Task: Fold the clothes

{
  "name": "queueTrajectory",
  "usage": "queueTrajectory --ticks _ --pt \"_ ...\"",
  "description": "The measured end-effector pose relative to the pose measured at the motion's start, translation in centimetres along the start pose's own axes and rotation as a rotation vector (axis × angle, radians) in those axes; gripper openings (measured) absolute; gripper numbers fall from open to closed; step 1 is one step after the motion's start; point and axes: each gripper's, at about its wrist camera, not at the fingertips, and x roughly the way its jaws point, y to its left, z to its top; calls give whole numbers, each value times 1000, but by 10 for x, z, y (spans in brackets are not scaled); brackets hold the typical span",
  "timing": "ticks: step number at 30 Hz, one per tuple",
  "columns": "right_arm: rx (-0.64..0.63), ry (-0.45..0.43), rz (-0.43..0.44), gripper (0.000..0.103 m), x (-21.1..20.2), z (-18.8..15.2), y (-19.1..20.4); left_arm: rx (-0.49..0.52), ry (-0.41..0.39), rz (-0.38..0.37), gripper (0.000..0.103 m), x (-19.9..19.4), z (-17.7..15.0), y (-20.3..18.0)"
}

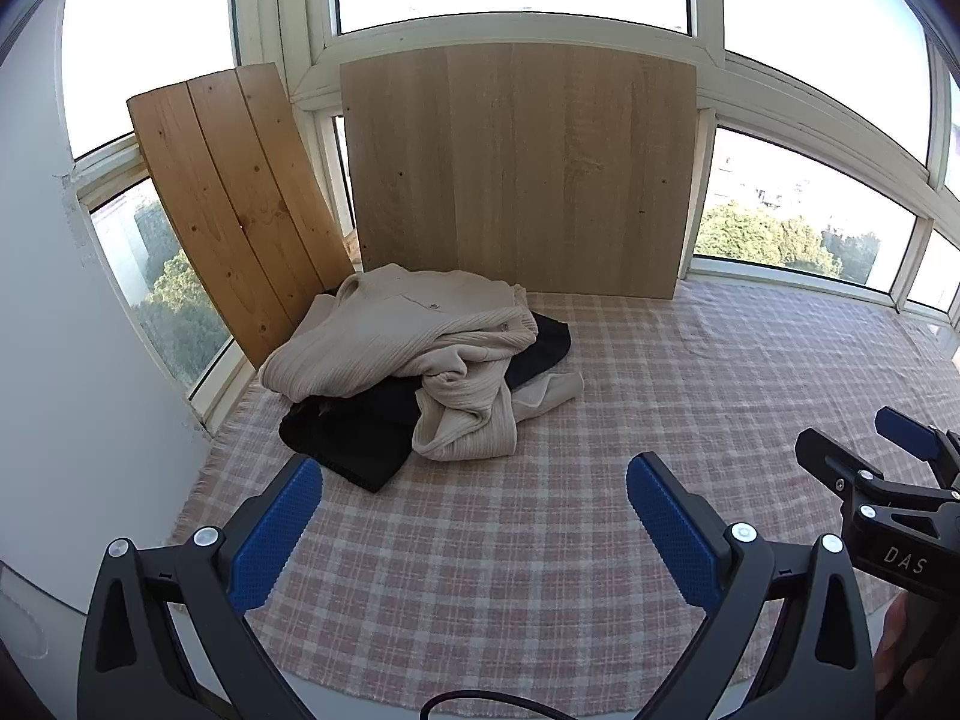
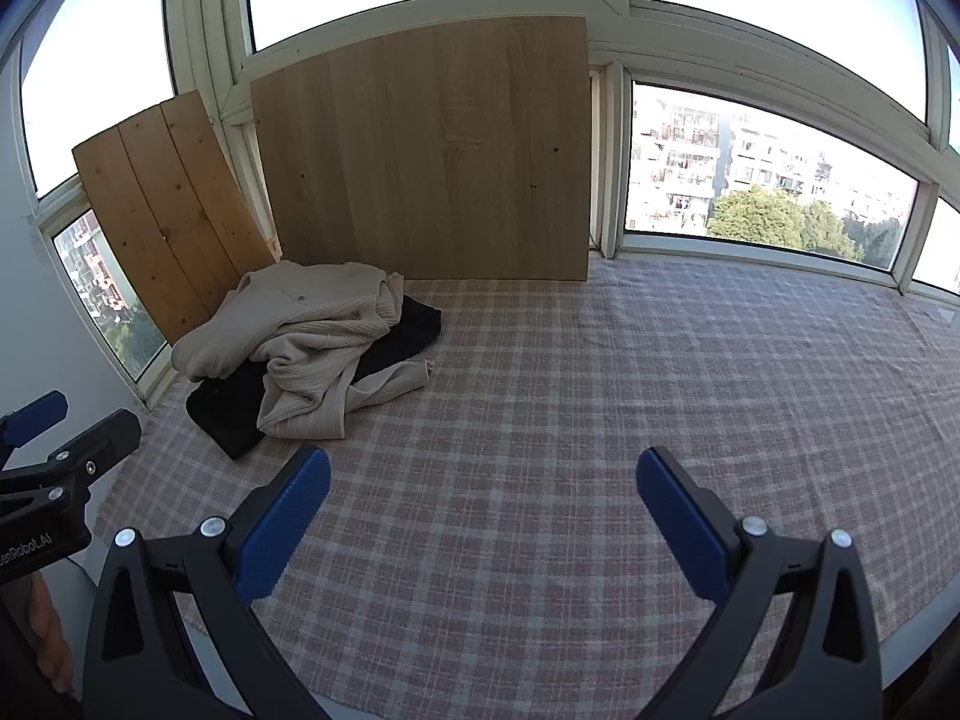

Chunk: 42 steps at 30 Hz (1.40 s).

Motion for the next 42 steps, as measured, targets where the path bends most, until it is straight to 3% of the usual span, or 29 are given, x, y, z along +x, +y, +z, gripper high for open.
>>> queueTrajectory --ticks 4,14,23,42 --pt "-9 -11 -7 103 -1 1 0 -4 5 -26 103 1 1 0" --pt "19 11 29 103 7 1 -2 -4 0 -6 103 4 1 2" --pt "8 -3 74 103 11 4 2 -14 7 -74 103 10 6 8" --pt "-10 20 122 103 17 8 4 -5 11 -56 102 16 8 8"
